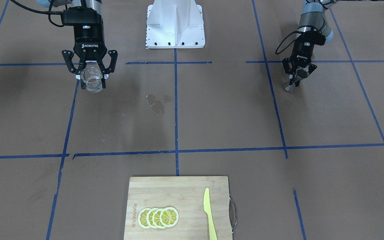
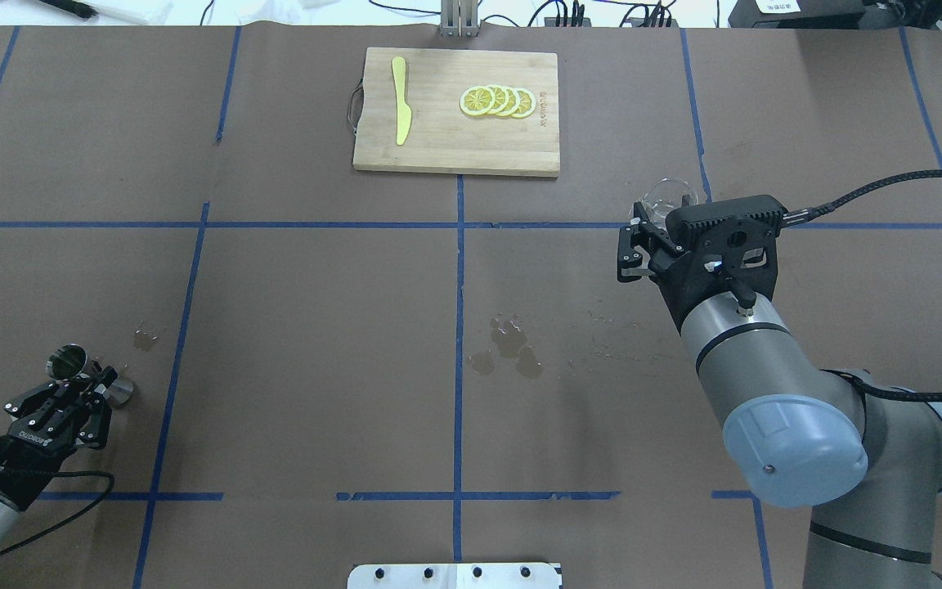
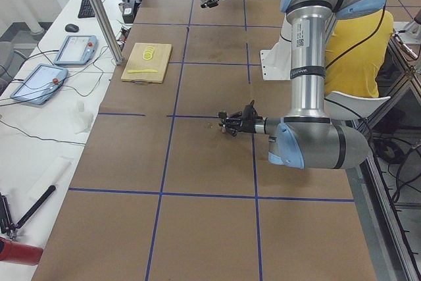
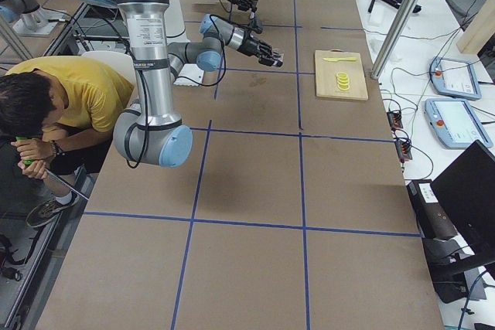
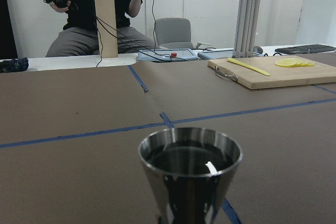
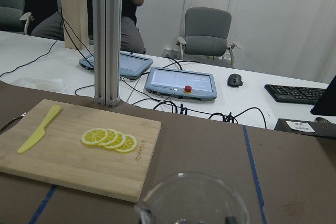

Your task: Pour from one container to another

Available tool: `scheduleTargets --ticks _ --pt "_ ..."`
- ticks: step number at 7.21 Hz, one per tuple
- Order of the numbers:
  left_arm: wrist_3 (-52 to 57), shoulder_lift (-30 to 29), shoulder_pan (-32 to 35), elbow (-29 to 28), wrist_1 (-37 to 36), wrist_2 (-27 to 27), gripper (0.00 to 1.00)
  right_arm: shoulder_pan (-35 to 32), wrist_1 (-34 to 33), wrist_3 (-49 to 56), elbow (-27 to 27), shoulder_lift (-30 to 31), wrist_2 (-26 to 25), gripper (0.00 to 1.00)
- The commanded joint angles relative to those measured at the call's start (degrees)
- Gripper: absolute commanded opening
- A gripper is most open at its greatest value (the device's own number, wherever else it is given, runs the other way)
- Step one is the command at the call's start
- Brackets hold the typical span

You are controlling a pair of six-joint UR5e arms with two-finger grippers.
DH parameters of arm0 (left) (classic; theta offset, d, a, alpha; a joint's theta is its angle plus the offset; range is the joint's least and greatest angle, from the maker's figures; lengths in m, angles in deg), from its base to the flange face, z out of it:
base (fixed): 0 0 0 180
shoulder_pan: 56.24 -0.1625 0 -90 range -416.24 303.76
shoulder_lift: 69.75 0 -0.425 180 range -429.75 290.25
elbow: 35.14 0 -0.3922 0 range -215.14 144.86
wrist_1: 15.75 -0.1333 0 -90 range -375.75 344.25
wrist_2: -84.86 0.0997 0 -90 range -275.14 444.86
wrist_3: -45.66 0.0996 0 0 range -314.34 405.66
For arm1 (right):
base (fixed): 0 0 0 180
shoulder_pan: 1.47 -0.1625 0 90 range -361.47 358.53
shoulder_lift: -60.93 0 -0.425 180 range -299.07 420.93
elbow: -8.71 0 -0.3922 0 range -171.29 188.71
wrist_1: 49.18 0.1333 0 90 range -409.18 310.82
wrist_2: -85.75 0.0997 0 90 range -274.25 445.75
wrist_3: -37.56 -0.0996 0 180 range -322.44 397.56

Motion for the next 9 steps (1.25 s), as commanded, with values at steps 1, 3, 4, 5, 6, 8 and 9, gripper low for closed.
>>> scheduleTargets --ticks 1,3,4,5,6,8,9 --pt "-0.01 0.00 0.00 0.00 -0.02 -0.16 0.04 0.00 0.00 0.00 0.05 -0.06 0.00 0.00" --pt "-0.01 0.00 -0.09 0.00 -0.03 -0.51 0.07 0.00 0.00 0.00 0.14 -0.06 0.00 0.00" --pt "-0.01 0.00 0.00 -0.09 -0.03 -0.51 0.10 0.00 0.00 0.00 0.14 -0.06 0.00 0.00" --pt "-0.01 0.00 0.00 0.00 -0.03 -0.60 0.14 0.00 0.00 0.00 0.14 -0.06 0.00 0.00" --pt "-0.01 0.00 0.00 0.00 -0.03 -1.12 0.18 0.00 0.00 0.00 0.14 -0.15 0.00 0.00" --pt "0.16 0.00 0.00 0.00 -0.03 -1.21 0.99 0.00 0.00 0.00 0.23 -0.24 0.18 0.00" --pt "0.51 0.00 0.00 0.09 -0.03 -1.30 1.00 0.00 0.00 0.00 0.31 -0.33 0.18 0.00"
